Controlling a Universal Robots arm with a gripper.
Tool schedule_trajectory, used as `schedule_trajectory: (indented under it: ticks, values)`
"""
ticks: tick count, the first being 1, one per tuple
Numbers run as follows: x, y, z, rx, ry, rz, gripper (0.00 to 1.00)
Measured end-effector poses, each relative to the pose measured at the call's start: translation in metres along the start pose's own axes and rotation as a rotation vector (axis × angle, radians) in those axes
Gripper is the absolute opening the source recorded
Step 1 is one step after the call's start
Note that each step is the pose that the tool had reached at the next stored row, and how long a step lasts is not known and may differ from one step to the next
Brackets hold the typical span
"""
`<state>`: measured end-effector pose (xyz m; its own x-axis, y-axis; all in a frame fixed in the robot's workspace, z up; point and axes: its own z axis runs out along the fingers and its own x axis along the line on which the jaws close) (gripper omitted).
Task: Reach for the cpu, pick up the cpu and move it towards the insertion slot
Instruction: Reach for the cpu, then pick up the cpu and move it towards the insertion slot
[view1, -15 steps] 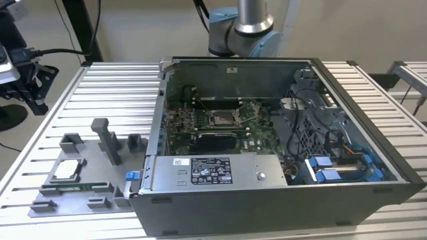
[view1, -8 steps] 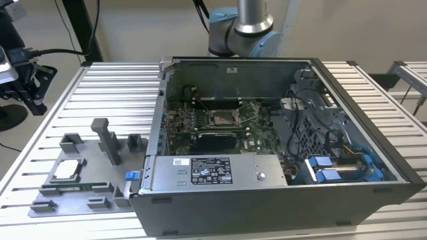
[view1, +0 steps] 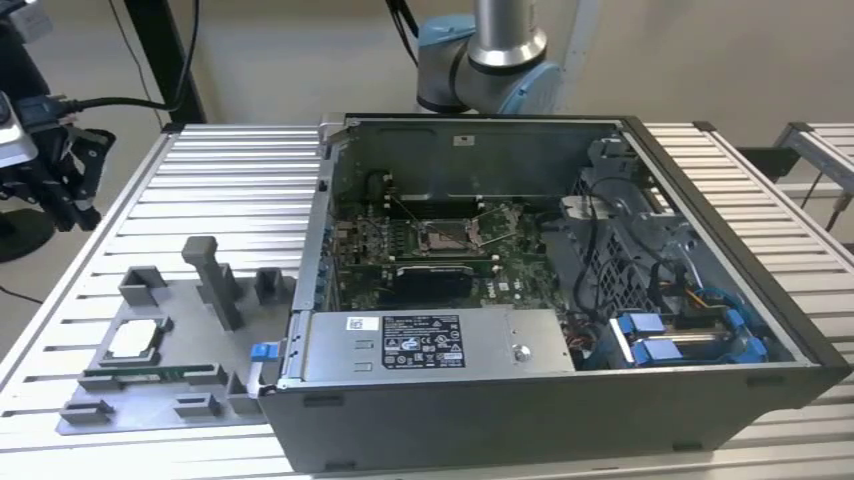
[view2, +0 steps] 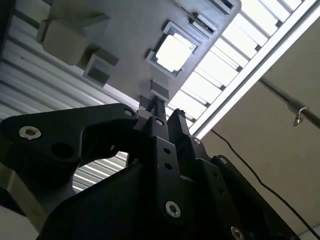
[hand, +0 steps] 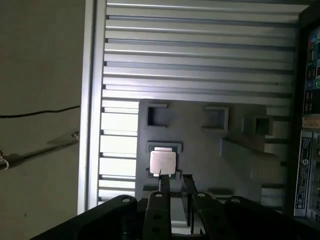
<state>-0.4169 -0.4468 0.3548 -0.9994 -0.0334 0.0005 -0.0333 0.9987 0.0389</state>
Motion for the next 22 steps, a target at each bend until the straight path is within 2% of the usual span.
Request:
schedule_trajectory:
  ticks: [16,22]
  values:
    - [-0.0001,0.0000,0.0001,-0.0001,0.0006,-0.015,1.00]
    - [-0.0001,-0.0003,0.0078,-0.0001,0.0005,-0.015,1.00]
